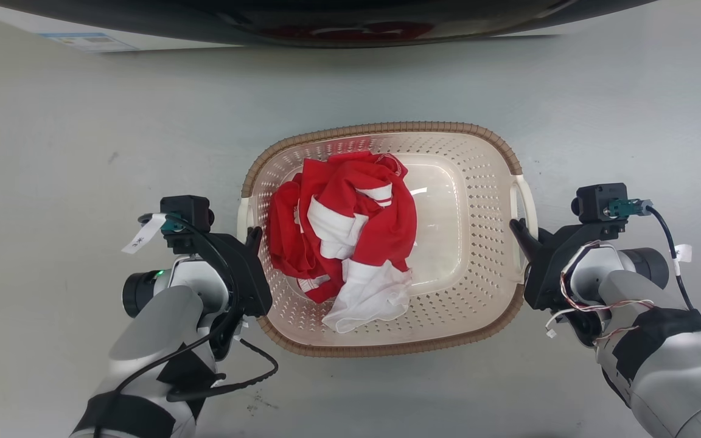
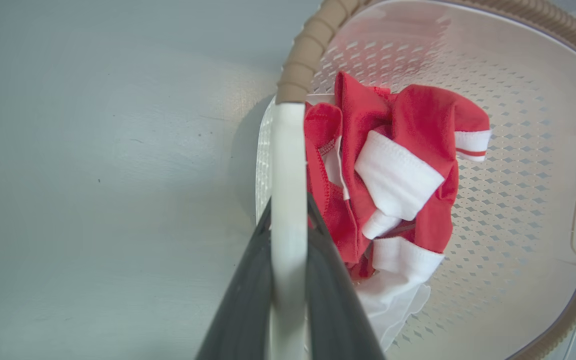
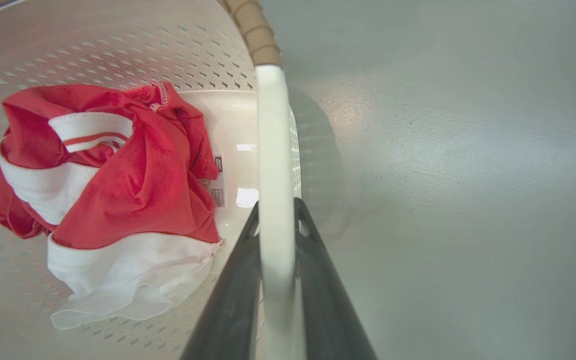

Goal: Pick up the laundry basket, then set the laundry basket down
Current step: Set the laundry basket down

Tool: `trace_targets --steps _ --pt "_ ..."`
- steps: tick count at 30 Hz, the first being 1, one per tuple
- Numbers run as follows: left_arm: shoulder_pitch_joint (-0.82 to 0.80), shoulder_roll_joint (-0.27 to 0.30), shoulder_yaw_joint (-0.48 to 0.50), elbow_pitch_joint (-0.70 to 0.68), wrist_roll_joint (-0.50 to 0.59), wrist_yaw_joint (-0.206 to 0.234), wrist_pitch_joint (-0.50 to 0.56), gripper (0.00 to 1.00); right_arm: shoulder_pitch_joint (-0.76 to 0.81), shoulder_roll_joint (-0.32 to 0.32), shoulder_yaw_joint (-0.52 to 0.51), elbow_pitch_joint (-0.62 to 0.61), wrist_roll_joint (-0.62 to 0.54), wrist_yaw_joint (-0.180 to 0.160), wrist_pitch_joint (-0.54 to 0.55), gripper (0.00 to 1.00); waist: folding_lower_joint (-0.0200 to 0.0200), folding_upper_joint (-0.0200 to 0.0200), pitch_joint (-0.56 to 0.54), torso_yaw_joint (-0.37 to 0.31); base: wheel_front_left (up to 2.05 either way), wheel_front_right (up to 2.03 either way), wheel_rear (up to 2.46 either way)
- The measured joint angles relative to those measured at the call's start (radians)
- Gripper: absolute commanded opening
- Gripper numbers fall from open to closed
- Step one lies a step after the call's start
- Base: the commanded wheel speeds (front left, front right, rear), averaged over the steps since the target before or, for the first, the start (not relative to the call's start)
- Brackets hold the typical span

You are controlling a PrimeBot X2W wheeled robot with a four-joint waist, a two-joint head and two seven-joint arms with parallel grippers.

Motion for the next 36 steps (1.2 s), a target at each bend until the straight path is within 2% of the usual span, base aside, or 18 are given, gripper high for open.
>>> trace_targets --steps 6,7,8,21,36 --pt "-0.002 0.001 -0.016 0.001 -0.009 0.000 0.000 0.00 -0.011 0.001 0.007 0.002 0.002 0.000 -0.014 0.00 0.0000 0.0000 0.006 -0.001 0.00 0.00 0.00" --pt "-0.004 0.002 -0.017 0.001 -0.011 0.000 0.000 0.41 -0.013 0.000 0.011 0.001 0.002 0.000 -0.016 0.40 0.0000 0.0001 0.007 -0.001 0.00 0.00 0.00" --pt "-0.008 0.002 -0.019 0.001 -0.017 0.000 0.000 0.99 -0.014 0.000 0.013 0.000 0.002 0.000 -0.025 1.00 0.0000 0.0000 0.007 -0.001 0.00 0.00 0.00" --pt "-0.020 0.004 -0.040 0.021 -0.040 -0.003 -0.023 1.00 -0.020 -0.007 0.037 -0.001 -0.004 0.000 -0.105 1.00 0.0000 0.0000 -0.029 0.006 0.00 0.00 0.00" --pt "-0.002 0.011 -0.068 0.056 0.011 -0.009 -0.148 1.00 0.041 0.002 0.054 0.021 -0.005 0.000 -0.185 1.00 -0.0001 0.0000 -0.154 0.003 0.00 0.00 0.00"
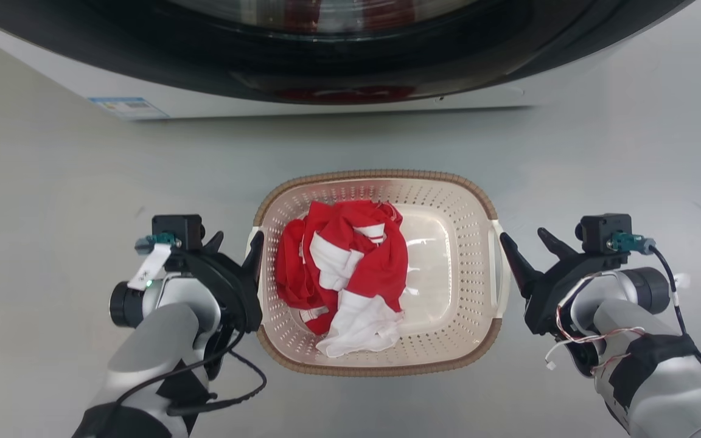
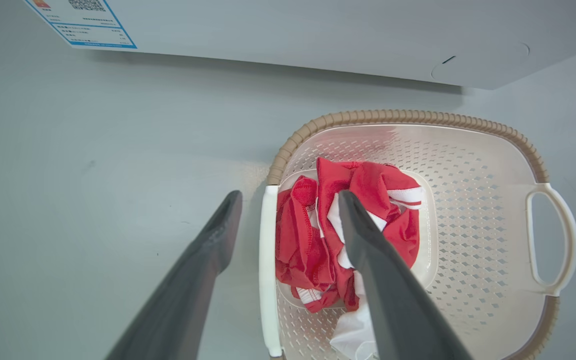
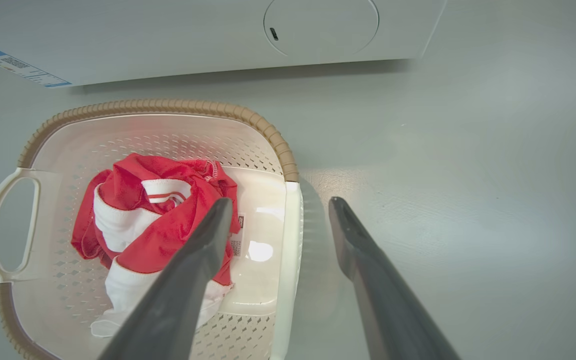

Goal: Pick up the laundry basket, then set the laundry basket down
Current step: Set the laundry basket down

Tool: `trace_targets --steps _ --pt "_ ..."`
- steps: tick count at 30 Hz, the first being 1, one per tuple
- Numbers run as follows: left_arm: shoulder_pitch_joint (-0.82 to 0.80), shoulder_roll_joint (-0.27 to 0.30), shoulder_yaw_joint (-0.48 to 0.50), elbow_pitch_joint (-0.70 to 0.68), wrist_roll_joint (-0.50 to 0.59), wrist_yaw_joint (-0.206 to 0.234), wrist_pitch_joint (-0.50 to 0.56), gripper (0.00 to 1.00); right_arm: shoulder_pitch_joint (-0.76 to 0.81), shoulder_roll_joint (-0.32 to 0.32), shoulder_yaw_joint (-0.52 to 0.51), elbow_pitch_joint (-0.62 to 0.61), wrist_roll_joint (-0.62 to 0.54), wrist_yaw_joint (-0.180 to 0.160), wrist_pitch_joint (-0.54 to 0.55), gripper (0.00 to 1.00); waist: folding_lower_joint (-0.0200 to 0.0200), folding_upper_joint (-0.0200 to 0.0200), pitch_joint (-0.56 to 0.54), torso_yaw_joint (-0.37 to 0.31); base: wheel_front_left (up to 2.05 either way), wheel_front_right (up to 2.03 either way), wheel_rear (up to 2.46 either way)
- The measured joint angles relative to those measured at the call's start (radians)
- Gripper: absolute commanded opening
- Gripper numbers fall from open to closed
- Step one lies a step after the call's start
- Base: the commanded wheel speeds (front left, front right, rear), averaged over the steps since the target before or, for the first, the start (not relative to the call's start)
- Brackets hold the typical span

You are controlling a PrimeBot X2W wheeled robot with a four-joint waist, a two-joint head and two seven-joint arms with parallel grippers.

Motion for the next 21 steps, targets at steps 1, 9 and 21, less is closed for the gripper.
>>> trace_targets --steps 1,9,21 --pt "0.007 0.001 -0.003 0.001 0.003 0.000 -0.011 1.00 0.006 0.001 0.001 0.002 0.000 0.000 -0.007 1.00 0.0000 0.0000 -0.011 -0.001 0.00 0.00 0.00" --pt "0.058 0.025 -0.026 0.008 0.032 0.005 -0.098 1.00 0.055 0.003 -0.006 0.004 0.007 0.000 -0.067 1.00 -0.0001 0.0000 -0.114 -0.014 0.00 0.00 0.00" --pt "0.118 0.051 -0.016 -0.043 0.056 0.037 -0.126 1.00 0.101 0.001 -0.029 -0.028 -0.003 -0.010 -0.094 1.00 -0.0001 0.0000 -0.239 -0.028 0.00 0.00 0.00"
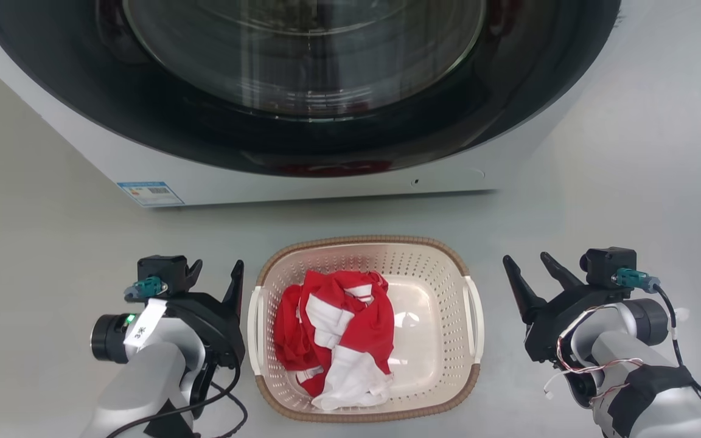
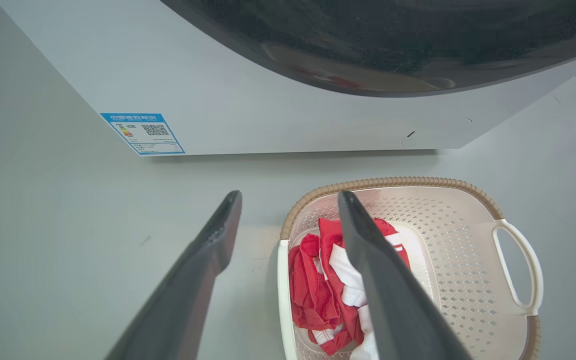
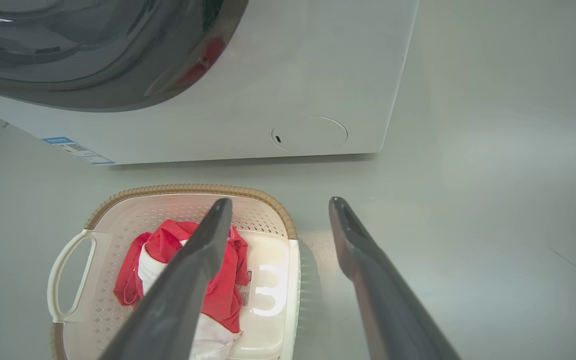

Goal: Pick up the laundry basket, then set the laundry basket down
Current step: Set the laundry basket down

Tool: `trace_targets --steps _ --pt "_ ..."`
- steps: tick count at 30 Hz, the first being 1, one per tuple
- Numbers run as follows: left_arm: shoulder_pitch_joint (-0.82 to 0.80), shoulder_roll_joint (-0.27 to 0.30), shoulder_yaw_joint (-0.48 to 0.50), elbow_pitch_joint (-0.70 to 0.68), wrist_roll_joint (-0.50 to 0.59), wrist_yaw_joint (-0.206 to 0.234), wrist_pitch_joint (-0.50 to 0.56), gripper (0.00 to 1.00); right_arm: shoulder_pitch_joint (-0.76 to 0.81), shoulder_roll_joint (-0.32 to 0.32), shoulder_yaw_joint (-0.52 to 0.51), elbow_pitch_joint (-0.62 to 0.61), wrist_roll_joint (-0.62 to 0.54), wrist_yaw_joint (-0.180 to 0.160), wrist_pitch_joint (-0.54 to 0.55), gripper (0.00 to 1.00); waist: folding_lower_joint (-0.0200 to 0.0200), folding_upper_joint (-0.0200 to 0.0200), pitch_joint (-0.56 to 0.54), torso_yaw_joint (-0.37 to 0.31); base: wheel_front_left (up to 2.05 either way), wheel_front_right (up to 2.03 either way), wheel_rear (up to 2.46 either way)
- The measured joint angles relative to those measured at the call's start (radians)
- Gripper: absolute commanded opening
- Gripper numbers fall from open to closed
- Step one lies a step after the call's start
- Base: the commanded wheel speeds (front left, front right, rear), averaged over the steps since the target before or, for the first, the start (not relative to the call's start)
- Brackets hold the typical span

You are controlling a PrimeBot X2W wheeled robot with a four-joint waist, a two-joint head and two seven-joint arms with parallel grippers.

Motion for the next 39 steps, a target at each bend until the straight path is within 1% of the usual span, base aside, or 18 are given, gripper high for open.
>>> trace_targets --steps 1,3,7,12,22,25,29,35,36,39 --pt "0.007 0.003 0.003 -0.006 0.003 0.000 0.000 1.00 0.005 0.000 -0.003 -0.007 -0.001 -0.005 0.000 1.00 0.0000 0.0000 -0.010 -0.001 0.00 0.00 0.00" --pt "0.022 0.009 0.012 -0.023 0.005 0.018 0.000 1.00 0.012 -0.003 -0.011 -0.019 -0.003 -0.012 -0.001 1.00 0.0000 0.0000 -0.030 -0.002 0.00 0.00 0.00" --pt "0.053 0.022 0.039 -0.084 0.007 0.044 0.000 1.00 0.040 -0.019 -0.052 -0.069 -0.007 -0.047 -0.001 1.00 0.0000 0.0001 -0.071 -0.003 0.00 0.00 0.00" --pt "0.102 0.053 0.064 -0.167 0.026 0.077 0.000 1.00 0.073 -0.043 -0.088 -0.145 -0.036 -0.074 -0.001 1.00 0.0001 0.0000 -0.121 -0.005 0.00 0.00 0.00" --pt "0.222 0.103 0.101 -0.399 0.101 0.149 0.000 1.00 0.163 -0.092 -0.149 -0.341 -0.120 -0.156 -0.001 1.00 0.0000 0.0000 -0.206 -0.006 0.00 0.00 0.00" --pt "0.268 0.119 0.117 -0.481 0.133 0.161 0.000 1.00 0.195 -0.105 -0.165 -0.401 -0.139 -0.181 -0.001 1.00 0.0001 0.0000 -0.229 -0.006 0.00 0.00 0.00" --pt "0.336 0.141 0.133 -0.594 0.158 0.175 0.000 1.00 0.241 -0.123 -0.185 -0.483 -0.178 -0.201 -0.001 1.00 0.0001 0.0000 -0.259 -0.007 0.00 0.00 0.00" --pt "0.441 0.166 0.152 -0.752 0.209 0.187 0.000 1.00 0.318 -0.149 -0.223 -0.599 -0.218 -0.226 -0.001 1.00 0.0001 0.0000 -0.297 -0.010 0.00 0.00 0.00" --pt "0.458 0.168 0.159 -0.776 0.212 0.193 0.000 1.00 0.332 -0.153 -0.230 -0.616 -0.227 -0.227 -0.001 1.00 0.0001 0.0000 -0.302 -0.010 0.00 0.00 0.00" --pt "0.506 0.179 0.177 -0.839 0.224 0.194 0.000 1.00 0.371 -0.163 -0.249 -0.665 -0.245 -0.235 -0.001 1.00 0.0000 0.0000 -0.317 -0.012 0.00 0.00 0.00"
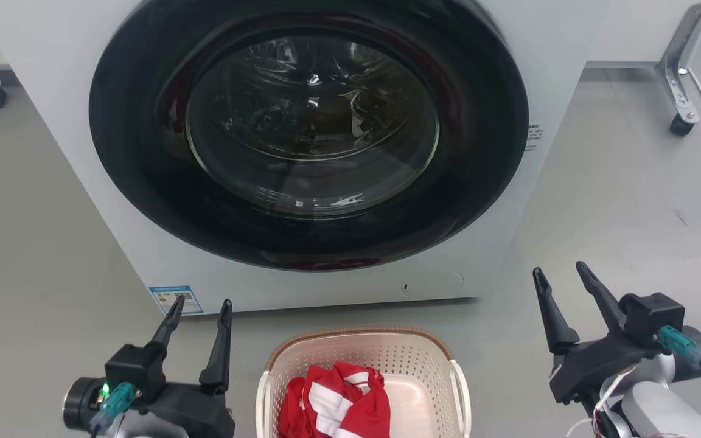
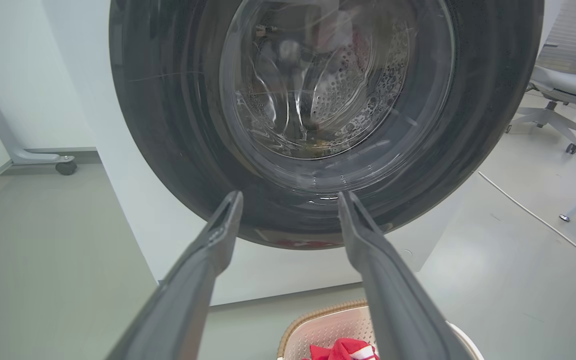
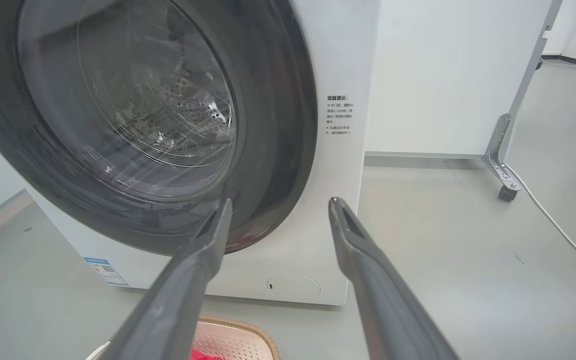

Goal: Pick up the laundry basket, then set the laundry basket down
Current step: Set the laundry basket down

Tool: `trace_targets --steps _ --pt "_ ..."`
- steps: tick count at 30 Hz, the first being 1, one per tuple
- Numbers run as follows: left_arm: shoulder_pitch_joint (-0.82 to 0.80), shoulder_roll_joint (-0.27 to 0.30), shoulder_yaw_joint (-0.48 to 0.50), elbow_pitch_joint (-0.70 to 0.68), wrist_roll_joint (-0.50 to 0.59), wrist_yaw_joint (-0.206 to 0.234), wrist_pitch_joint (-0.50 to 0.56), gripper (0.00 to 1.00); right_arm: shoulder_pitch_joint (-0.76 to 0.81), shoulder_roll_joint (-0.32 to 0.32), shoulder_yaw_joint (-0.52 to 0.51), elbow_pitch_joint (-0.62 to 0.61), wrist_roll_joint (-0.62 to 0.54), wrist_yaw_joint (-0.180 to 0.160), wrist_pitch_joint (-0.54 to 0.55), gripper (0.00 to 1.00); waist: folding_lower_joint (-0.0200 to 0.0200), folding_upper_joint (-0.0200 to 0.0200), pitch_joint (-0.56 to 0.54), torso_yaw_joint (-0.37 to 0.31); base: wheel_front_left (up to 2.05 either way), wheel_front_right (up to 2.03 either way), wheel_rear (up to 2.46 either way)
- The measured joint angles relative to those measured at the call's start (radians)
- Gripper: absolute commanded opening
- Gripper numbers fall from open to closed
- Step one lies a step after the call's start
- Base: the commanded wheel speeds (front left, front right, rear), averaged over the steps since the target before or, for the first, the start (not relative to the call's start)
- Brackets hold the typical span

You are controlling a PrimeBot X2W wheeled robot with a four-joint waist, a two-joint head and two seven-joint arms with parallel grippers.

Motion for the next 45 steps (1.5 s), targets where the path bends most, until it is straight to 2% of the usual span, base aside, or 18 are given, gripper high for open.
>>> trace_targets --steps 11,17,23,45 --pt "0.149 0.008 0.064 -0.164 0.047 0.009 0.000 1.00 0.142 -0.012 -0.081 -0.135 -0.060 -0.010 0.000 1.00 0.0001 0.0002 -0.035 -0.010 0.00 0.00 0.00" --pt "0.215 -0.024 0.131 -0.189 0.065 0.009 0.000 1.00 0.211 0.002 -0.165 -0.162 -0.089 -0.010 -0.004 1.00 0.0001 0.0002 -0.047 -0.014 0.00 0.00 0.00" --pt "0.257 -0.058 0.168 -0.212 0.100 0.009 0.000 1.00 0.267 0.049 -0.243 -0.174 -0.133 -0.010 -0.004 1.00 0.0002 0.0002 -0.052 -0.017 0.00 0.00 0.00" --pt "0.290 -0.110 0.216 -0.254 0.181 0.009 0.052 1.00 0.311 0.097 -0.281 -0.228 -0.235 -0.010 -0.004 1.00 0.0002 0.0001 -0.051 -0.016 0.00 0.00 0.00"
